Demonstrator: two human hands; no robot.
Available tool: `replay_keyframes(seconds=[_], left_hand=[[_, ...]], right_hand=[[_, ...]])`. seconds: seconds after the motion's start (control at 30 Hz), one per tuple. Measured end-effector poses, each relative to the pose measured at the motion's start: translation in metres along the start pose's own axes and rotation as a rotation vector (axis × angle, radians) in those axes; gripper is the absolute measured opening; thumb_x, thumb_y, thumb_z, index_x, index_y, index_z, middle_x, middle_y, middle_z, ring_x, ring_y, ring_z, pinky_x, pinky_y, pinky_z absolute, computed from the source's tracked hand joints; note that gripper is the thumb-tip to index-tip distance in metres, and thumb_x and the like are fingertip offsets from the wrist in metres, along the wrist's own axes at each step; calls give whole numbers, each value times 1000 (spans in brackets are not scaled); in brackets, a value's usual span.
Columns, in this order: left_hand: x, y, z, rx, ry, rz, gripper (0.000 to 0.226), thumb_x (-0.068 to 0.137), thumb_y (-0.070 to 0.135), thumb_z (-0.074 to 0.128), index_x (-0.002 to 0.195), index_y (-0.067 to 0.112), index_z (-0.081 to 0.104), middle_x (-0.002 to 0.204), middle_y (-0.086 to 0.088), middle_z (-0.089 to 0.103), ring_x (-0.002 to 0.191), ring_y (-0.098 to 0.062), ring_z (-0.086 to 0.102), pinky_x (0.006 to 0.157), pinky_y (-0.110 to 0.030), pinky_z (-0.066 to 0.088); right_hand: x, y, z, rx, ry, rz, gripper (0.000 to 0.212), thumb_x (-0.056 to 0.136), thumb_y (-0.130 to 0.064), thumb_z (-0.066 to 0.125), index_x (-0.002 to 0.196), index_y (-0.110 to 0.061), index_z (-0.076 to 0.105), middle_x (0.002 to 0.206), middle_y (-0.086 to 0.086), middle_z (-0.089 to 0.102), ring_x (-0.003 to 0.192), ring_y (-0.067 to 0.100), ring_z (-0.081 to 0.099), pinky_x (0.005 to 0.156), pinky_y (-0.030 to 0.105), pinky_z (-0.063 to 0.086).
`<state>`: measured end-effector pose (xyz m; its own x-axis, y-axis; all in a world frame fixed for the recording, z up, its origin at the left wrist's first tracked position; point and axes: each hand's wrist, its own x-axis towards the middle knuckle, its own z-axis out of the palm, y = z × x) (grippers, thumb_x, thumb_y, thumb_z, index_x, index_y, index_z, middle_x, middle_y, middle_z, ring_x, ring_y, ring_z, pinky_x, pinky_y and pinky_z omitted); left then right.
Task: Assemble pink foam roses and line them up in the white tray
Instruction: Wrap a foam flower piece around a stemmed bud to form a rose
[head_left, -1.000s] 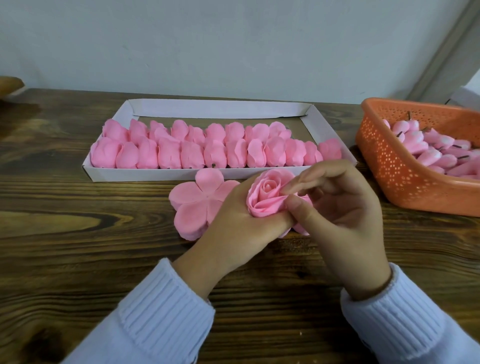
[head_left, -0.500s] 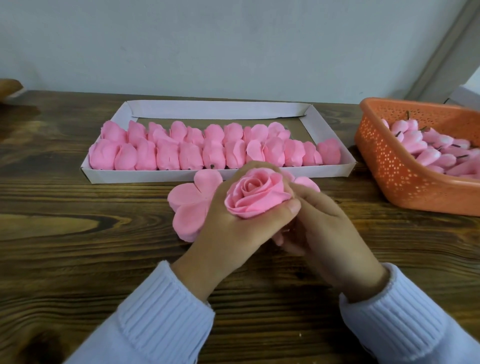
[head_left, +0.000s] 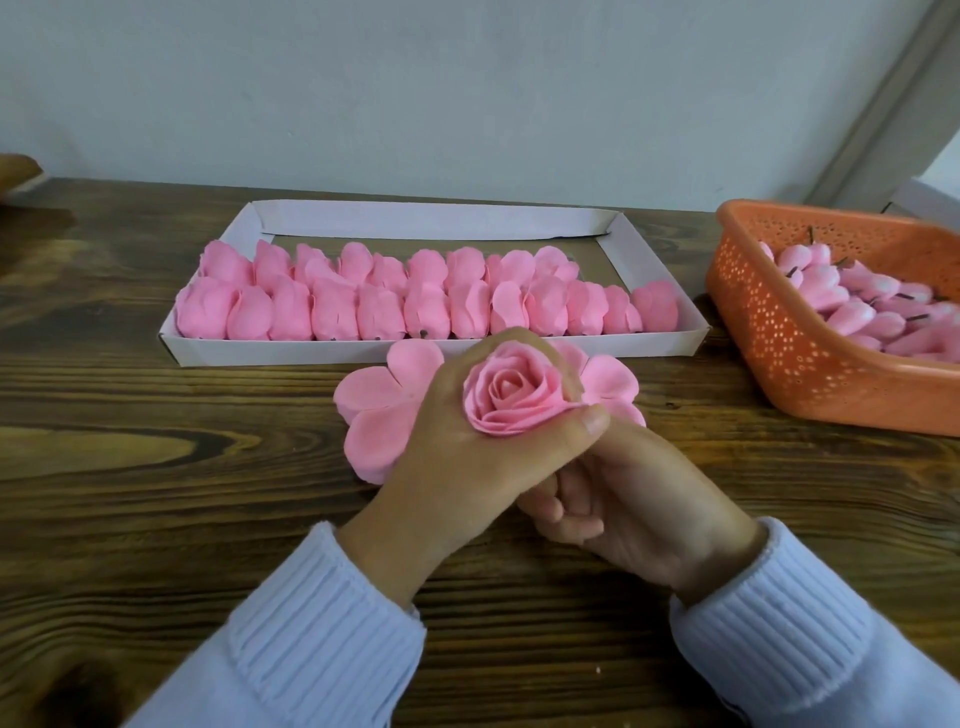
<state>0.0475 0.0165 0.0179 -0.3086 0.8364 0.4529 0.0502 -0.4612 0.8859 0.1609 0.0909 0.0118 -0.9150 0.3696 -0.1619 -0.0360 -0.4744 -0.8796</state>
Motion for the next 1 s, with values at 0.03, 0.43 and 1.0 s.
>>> replay_keyframes(seconds=[0.03,0.43,1.0], left_hand=[[0,1,0,16,-33,-3,13,69,21,73,73,27,62,75,-4,61,63,-11,60,58,-26,51],[0,0,5,143,-22,5,30,67,5,79,87,19,61,85,10,65,83,-6,65,76,-19,51],[5,-1,3,179,155,-50,31,65,16,86,82,17,59,73,2,64,71,-16,63,66,-34,56]], right_hand=[[0,-1,0,60,-47,28,21,87,-22,55,80,-9,69,60,3,59,49,8,54,39,14,39],[1,-1,-1,246,-172,-107,32,82,-24,73,112,-14,67,114,6,64,109,19,61,91,33,50],[-7,-3,-2,-742,386,-973,14,86,-6,52,89,-17,58,100,-3,59,97,10,57,75,24,47]])
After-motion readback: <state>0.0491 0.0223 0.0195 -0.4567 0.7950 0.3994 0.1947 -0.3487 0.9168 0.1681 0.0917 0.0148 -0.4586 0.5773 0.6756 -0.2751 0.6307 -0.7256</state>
